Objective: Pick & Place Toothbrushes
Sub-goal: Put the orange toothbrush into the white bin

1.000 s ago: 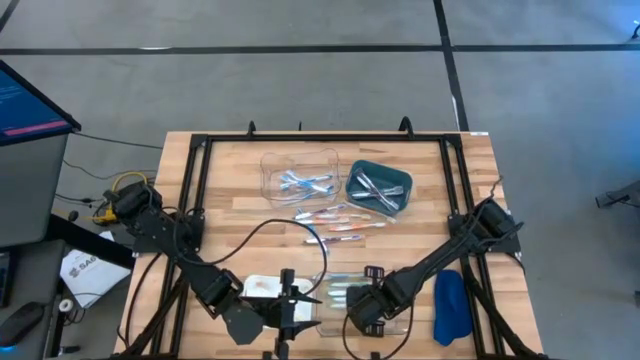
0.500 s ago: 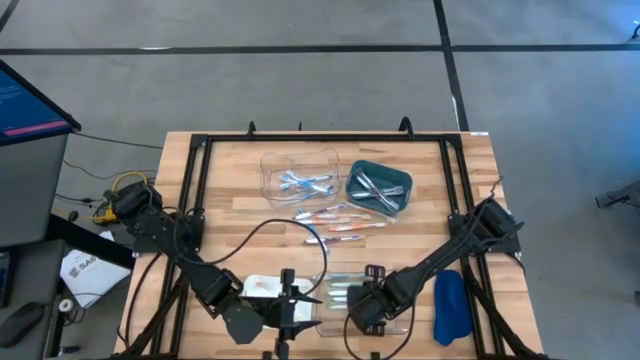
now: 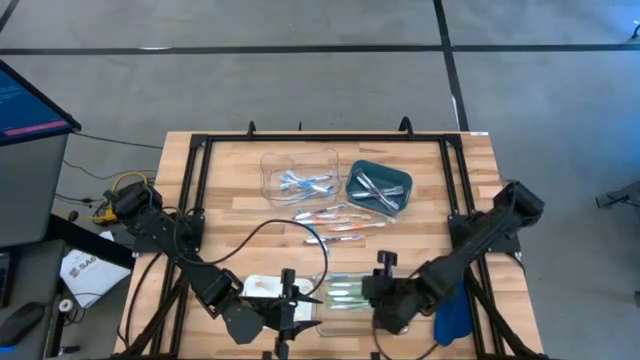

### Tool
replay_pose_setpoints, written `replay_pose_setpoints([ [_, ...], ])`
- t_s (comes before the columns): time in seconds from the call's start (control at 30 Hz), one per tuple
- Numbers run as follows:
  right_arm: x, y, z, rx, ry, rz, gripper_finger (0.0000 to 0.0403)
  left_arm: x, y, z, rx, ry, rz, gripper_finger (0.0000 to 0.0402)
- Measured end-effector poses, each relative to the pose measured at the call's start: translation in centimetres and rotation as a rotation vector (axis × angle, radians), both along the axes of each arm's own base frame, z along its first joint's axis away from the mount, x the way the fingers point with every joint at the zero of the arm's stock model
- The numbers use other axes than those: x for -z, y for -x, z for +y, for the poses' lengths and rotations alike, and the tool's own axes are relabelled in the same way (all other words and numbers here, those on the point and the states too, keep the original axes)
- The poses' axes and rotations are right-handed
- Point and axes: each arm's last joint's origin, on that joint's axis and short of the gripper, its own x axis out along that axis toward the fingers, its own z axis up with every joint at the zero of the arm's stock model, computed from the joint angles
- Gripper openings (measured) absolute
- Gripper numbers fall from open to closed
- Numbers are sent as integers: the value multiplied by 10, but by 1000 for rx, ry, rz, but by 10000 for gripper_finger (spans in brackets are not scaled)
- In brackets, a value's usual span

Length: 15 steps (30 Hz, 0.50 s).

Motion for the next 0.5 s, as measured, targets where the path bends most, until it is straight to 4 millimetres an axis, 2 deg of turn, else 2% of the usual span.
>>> replay_pose_setpoints([
  [0.1,-21,11,-1,15,103,-150,112,-5,-1,5,2,-58,-10,187],
  [0.23,-48,20,-6,28,184,-312,113,-25,2,19,-6,-93,-54,182],
  [0.43,-82,28,-26,-43,280,-388,113,-63,16,42,-23,-84,-138,174],
  [0.5,-95,30,-36,-15,245,-436,113,-78,24,51,-33,-48,-176,172],
])
